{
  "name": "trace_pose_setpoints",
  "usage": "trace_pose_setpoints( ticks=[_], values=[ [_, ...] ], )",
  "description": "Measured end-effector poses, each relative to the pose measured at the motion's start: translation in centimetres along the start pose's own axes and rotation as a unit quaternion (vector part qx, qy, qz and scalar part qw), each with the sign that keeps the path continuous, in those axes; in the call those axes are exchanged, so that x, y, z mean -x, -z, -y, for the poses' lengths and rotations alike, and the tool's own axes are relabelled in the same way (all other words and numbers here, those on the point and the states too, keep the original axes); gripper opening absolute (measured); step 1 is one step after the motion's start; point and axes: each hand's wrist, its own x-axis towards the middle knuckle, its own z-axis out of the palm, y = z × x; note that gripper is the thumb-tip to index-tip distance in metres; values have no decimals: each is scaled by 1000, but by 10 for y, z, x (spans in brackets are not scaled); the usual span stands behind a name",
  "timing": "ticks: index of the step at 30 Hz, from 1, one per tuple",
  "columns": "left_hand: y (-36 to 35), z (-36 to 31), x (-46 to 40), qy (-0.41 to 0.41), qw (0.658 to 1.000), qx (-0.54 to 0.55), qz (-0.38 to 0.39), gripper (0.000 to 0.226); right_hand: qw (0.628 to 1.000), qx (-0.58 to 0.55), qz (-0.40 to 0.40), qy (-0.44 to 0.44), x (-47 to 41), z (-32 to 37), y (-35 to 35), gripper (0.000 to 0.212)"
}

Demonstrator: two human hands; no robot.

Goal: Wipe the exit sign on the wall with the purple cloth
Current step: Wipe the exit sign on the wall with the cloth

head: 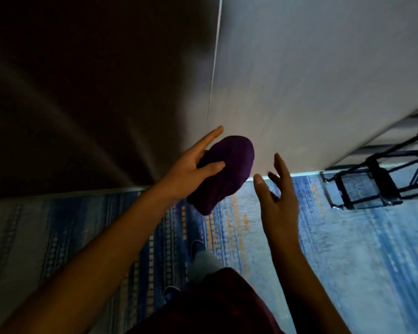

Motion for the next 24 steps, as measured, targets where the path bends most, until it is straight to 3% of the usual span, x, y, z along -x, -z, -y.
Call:
trace_pose_setpoints(
  ticks=[8, 14, 20, 22, 24],
  values=[
    [24, 6, -55, 33, 998, -23, 50, 71, 999, 9, 6, -44, -51, -10, -75, 82],
    [49, 2, -100, 81, 996, -13, 40, 61, 994, -49, 35, -87, -90, -22, -112, 80],
    [49, 9, -138, 145, 988, 4, 50, 38, 990, 32, -41, -129, -113, -33, -129, 100],
    [48, 16, -148, 146, 986, -7, 84, 45, 983, 33, -70, -166, -117, -39, -139, 102],
    [46, 22, -155, 166, 978, -7, 124, 67, 975, 47, -97, -194, -118, -45, -147, 101]
  ],
)
